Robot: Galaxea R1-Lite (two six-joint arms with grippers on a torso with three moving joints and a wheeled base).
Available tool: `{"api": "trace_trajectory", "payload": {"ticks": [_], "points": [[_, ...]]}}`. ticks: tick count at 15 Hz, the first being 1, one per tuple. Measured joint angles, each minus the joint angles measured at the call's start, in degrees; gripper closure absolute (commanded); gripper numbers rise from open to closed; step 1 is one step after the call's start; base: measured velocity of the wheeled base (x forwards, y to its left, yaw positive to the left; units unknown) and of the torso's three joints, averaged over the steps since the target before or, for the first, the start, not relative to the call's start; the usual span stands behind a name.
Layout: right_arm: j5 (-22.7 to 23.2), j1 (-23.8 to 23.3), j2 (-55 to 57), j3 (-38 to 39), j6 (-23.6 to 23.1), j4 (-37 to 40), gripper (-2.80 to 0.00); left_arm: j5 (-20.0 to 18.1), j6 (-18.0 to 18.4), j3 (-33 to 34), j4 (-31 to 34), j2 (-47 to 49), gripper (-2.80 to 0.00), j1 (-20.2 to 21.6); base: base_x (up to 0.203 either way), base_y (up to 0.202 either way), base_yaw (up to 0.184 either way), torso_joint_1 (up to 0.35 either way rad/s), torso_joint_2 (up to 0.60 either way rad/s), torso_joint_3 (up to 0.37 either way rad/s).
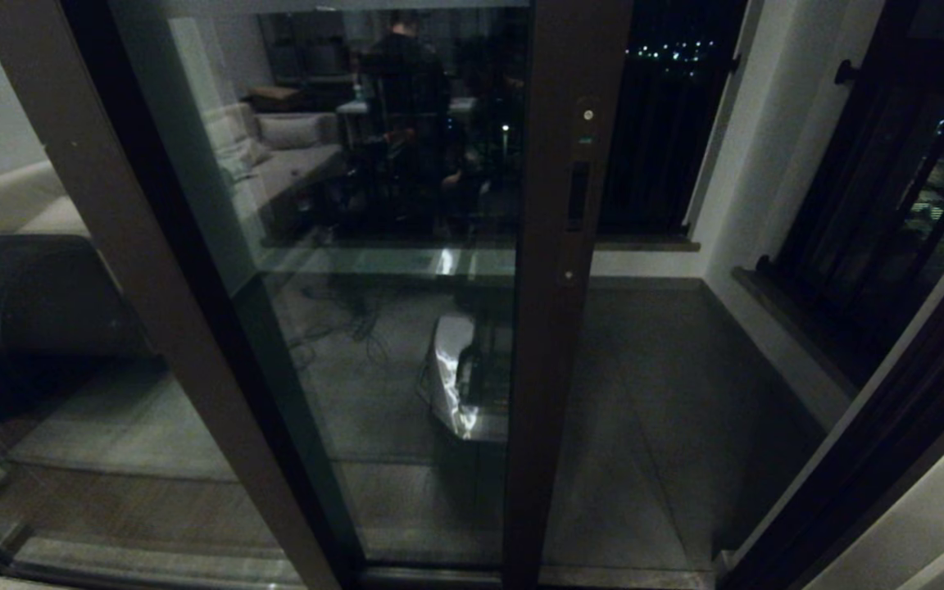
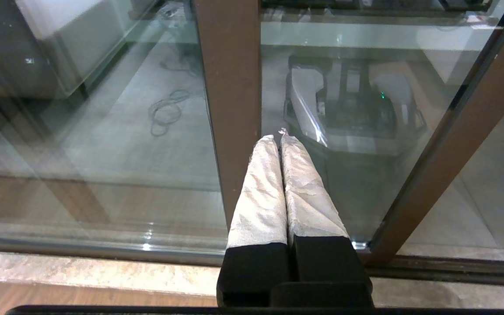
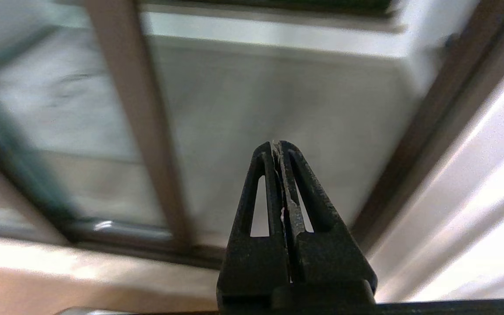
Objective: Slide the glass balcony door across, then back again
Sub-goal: Open the slid door
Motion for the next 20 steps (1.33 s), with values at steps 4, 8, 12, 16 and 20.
{"api": "trace_trajectory", "payload": {"ticks": [4,8,12,16,20], "points": [[-2.56,0.11,-0.05,3.05,1.51,-3.35,0.0,-0.01,0.0,0.0,0.0,0.0,0.0,0.0,0.0,0.0,0.0,0.0,0.0,0.0],[-3.48,0.15,-0.07,3.35,4.17,-3.43,0.0,-0.05,0.0,0.0,-0.01,0.0,0.0,0.0,0.0,0.0,0.0,0.0,0.0,0.0],[-3.49,0.15,-0.1,3.39,4.17,-3.29,0.0,-0.03,0.0,0.0,0.0,0.0,0.0,0.0,0.0,0.0,0.0,0.0,0.0,0.0],[-3.48,0.15,-0.1,3.36,4.18,-3.2,0.0,-0.04,0.0,0.0,-0.02,0.0,0.0,0.0,0.0,0.0,0.0,0.0,0.0,0.0],[-3.49,0.15,-0.1,3.36,4.17,-3.18,0.0,-0.02,0.0,0.0,0.0,0.0,0.0,0.0,0.0,0.0,0.0,0.0,0.0,0.0]]}}
